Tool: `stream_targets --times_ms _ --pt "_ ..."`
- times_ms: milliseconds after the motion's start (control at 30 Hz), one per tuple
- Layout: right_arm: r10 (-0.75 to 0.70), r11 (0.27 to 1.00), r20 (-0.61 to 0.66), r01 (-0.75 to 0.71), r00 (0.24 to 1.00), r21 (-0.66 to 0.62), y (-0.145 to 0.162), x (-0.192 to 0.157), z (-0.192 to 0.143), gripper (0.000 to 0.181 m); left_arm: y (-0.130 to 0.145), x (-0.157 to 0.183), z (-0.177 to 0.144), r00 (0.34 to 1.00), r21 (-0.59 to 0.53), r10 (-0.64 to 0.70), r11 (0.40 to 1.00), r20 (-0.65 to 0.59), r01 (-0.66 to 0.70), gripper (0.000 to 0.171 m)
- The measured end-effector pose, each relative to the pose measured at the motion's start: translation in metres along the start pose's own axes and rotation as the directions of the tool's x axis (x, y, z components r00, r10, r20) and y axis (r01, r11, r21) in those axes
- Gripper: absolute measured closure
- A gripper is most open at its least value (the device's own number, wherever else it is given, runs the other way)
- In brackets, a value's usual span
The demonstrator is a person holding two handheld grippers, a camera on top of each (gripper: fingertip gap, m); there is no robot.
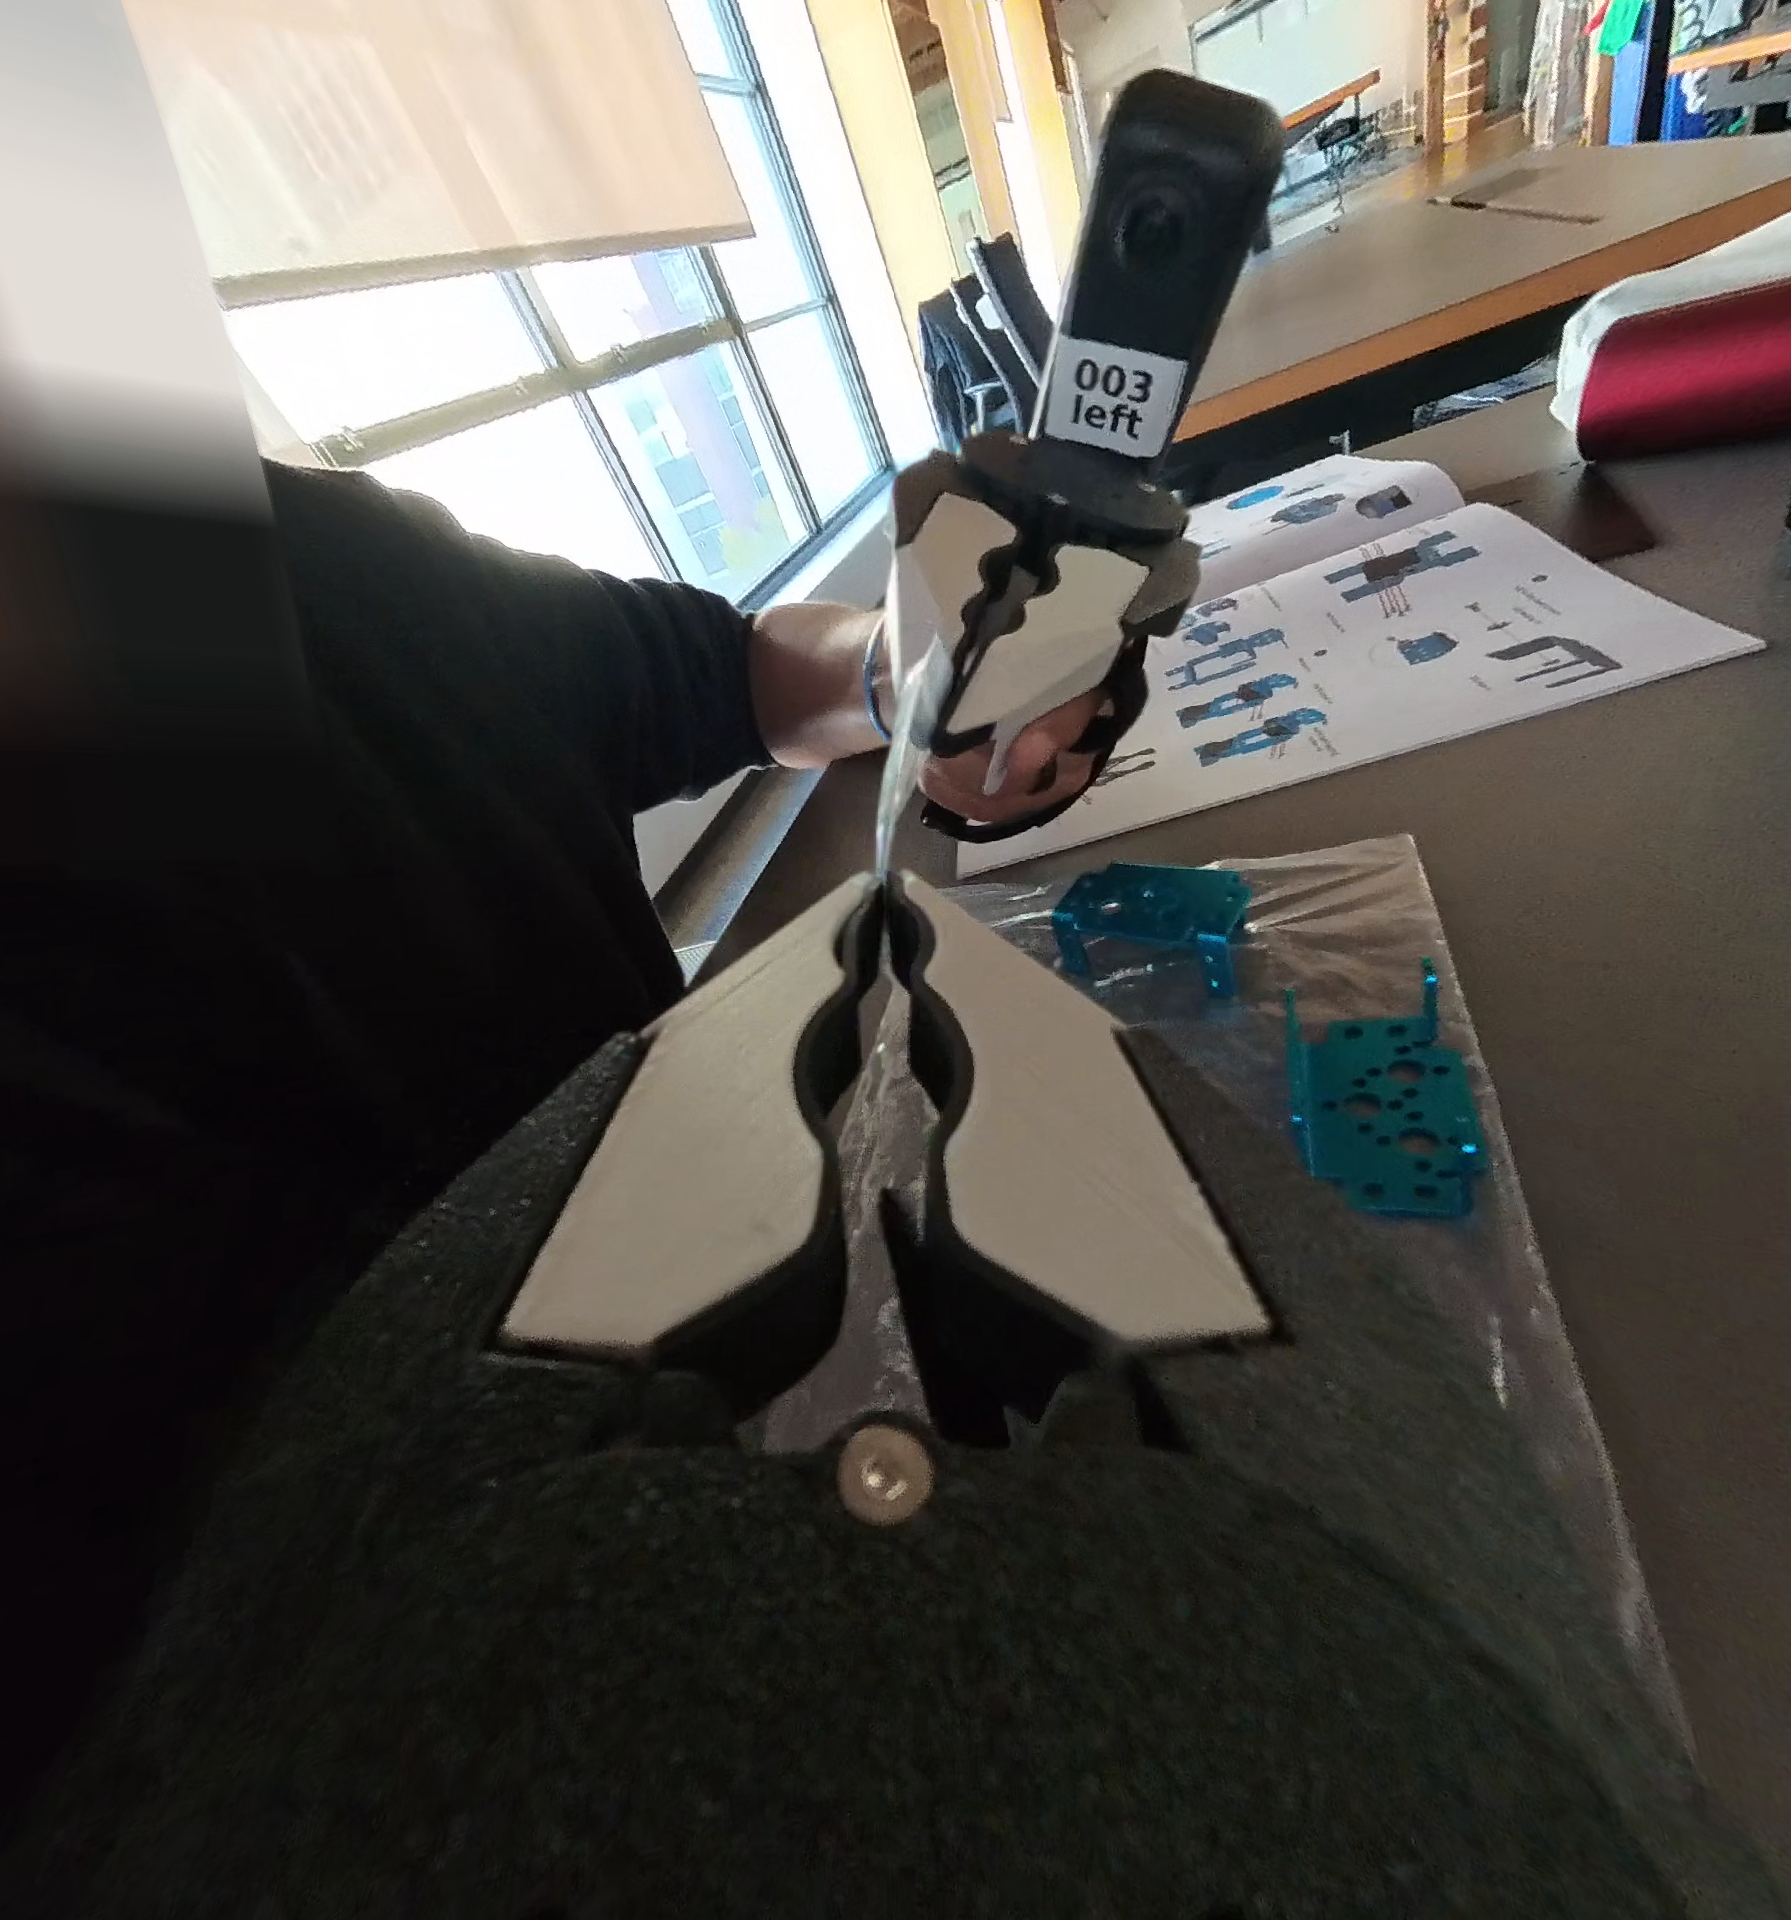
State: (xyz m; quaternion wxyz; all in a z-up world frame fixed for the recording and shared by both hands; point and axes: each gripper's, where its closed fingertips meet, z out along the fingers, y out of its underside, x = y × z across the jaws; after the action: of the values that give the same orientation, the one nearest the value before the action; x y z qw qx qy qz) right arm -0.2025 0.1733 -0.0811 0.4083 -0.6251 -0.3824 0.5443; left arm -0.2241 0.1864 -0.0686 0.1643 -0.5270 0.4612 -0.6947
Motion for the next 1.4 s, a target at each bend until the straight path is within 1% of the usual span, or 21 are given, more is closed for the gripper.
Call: stream_targets --times_ms 167,367,400,433,467,500,533,567,633,667,700,767,800,900,967,1033,1067,1167,1300,1367,1400 --pt "0.021 1.0 -0.058 -0.021 0.998 -0.001 -0.002 0.012 -0.007 0.181 -0.001 -0.015 -0.003 0.985 -0.026 0.1 0.995 0.138 -0.098 0.171" --pt "0.017 1.0 -0.089 -0.016 0.996 0.006 -0.003 0.017 -0.009 0.181 -0.002 -0.015 -0.003 0.98 -0.029 0.12 0.993 0.161 -0.117 0.171" --pt "-0.029 1.0 -0.127 0.029 0.992 -0.002 -0.004 0.019 -0.009 0.178 -0.003 -0.017 -0.004 0.981 -0.018 0.103 0.995 0.166 -0.102 0.171" --pt "-0.099 0.995 -0.197 0.097 0.975 -0.018 -0.005 0.024 -0.01 0.16 -0.003 -0.019 -0.004 0.981 -0.009 0.082 0.997 0.176 -0.082 0.171" --pt "-0.186 0.983 -0.287 0.178 0.94 -0.054 -0.007 0.031 -0.01 0.136 -0.003 -0.023 -0.004 0.981 0.001 0.058 0.998 0.187 -0.059 0.171" --pt "-0.297 0.955 -0.349 0.272 0.889 -0.12 -0.008 0.032 -0.008 0.126 -0.002 -0.026 -0.004 0.979 0.012 0.027 0.999 0.201 -0.03 0.171" --pt "-0.414 0.91 -0.408 0.355 0.814 -0.215 -0.006 0.034 -0.006 0.122 0.0 -0.031 -0.003 0.976 0.021 -0.01 1.0 0.217 0.006 0.171" --pt "-0.52 0.854 -0.466 0.414 0.716 -0.316 -0.005 0.038 -0.004 0.114 0.002 -0.036 -0.002 0.971 0.028 -0.053 0.998 0.234 0.048 0.171" --pt "-0.689 0.723 -0.49 0.464 0.534 -0.512 0.003 0.045 0.004 0.105 0.014 -0.046 0.0 0.951 0.025 -0.152 0.988 0.268 0.151 0.171" --pt "-0.745 0.666 -0.476 0.476 0.468 -0.574 0.007 0.046 0.009 0.106 0.019 -0.05 0.002 0.94 0.027 -0.194 0.981 0.282 0.194 0.171" --pt "-0.778 0.626 -0.448 0.486 0.441 -0.61 0.013 0.046 0.016 0.109 0.023 -0.052 0.004 0.934 0.027 -0.218 0.975 0.283 0.22 0.171" --pt "-0.789 0.607 -0.423 0.464 0.446 -0.645 0.025 0.049 0.026 0.115 0.029 -0.052 0.008 0.931 0.018 -0.228 0.972 0.283 0.233 0.171" --pt "-0.778 0.619 -0.423 0.448 0.465 -0.645 0.029 0.051 0.029 0.116 0.03 -0.051 0.009 0.934 0.012 -0.225 0.973 0.279 0.231 0.171" --pt "-0.741 0.658 -0.446 0.408 0.502 -0.633 0.031 0.057 0.027 0.132 0.03 -0.046 0.011 0.939 -0.005 -0.2 0.978 0.28 0.21 0.171" --pt "-0.721 0.68 -0.454 0.407 0.524 -0.61 0.03 0.055 0.027 0.141 0.03 -0.049 0.009 0.935 -0.023 -0.154 0.985 0.321 0.17 0.171" --pt "-0.737 0.663 -0.448 0.416 0.505 -0.623 0.028 0.054 0.025 0.153 0.031 -0.055 0.006 0.923 -0.05 -0.091 0.992 0.375 0.119 0.171" --pt "-0.752 0.648 -0.443 0.423 0.488 -0.633 0.028 0.054 0.024 0.154 0.031 -0.055 0.006 0.919 -0.066 -0.062 0.993 0.389 0.095 0.171" --pt "-0.764 0.634 -0.438 0.429 0.473 -0.643 0.028 0.055 0.023 0.155 0.032 -0.055 0.006 0.911 -0.09 -0.012 0.994 0.412 0.054 0.171" --pt "-0.767 0.628 -0.429 0.425 0.477 -0.652 0.033 0.056 0.021 0.145 0.034 -0.054 0.009 0.91 -0.121 0.043 0.993 0.413 0.008 0.171" --pt "-0.755 0.642 -0.422 0.431 0.502 -0.634 0.034 0.054 0.021 0.143 0.035 -0.051 0.011 0.912 -0.137 0.07 0.991 0.404 -0.016 0.171" --pt "-0.735 0.662 -0.414 0.435 0.537 -0.611 0.036 0.051 0.022 0.14 0.035 -0.049 0.012 0.915 -0.141 0.083 0.99 0.395 -0.028 0.171"
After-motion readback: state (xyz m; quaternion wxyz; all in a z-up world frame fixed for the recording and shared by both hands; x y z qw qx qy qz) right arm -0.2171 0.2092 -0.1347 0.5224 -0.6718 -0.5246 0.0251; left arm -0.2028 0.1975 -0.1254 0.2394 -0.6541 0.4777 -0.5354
